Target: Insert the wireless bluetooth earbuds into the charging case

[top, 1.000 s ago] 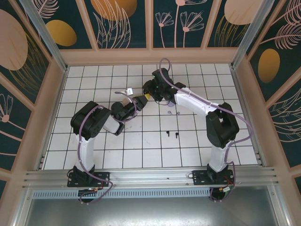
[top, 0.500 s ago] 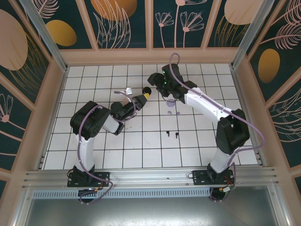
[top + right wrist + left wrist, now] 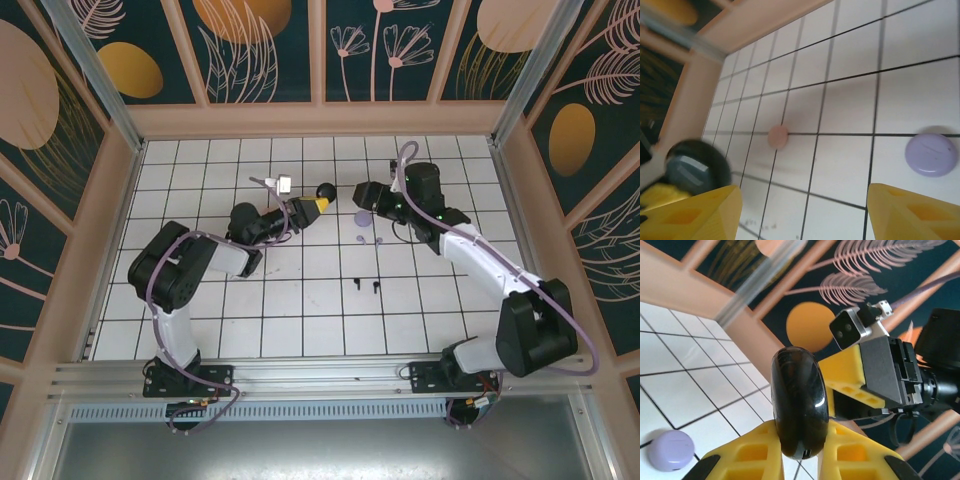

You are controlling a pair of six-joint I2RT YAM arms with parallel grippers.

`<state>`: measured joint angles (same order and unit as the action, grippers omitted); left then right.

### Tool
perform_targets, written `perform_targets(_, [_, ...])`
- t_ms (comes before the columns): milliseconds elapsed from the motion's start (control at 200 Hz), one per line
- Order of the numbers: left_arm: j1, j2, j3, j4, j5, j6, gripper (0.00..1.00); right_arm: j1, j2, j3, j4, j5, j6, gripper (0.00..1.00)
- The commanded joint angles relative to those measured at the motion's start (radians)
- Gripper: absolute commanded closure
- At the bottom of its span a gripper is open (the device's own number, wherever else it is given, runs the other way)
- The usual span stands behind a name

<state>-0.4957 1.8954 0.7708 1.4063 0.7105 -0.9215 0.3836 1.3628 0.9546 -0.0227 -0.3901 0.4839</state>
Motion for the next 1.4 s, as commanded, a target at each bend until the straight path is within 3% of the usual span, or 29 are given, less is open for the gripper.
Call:
perform_targets(0, [0.004,-0.047,0.036,-0.142,0.145,0.077,1.00,-0.006,-0.043,-0.015,0.066,-0.194,-0.220,0.33])
perform_targets(150, [0.004,-0.075,0.061,-0.255,0.213,0.125,1.00,-0.006,-0.042,-0.011,0.072,-0.286,-0.252,0.33])
perform_targets(340, [0.004,-0.098,0.064,-0.297,0.217,0.147,1.00,0.004,-0.014,-0.002,0.076,-0.320,-0.255,0.34])
perform_targets(741, [0.003,-0.103,0.089,-0.315,0.225,0.149,1.00,0.031,0.059,-0.003,0.104,-0.274,-0.246,0.38])
perform_targets(1111, [0.003,-0.153,0.059,-0.299,0.253,0.154,1.00,-0.049,0.120,-0.070,0.194,-0.234,-0.164,0.49])
perform_targets(1396, [0.004,-0.171,0.036,-0.297,0.250,0.166,1.00,-0.064,0.017,-0.125,0.178,-0.231,-0.126,0.49])
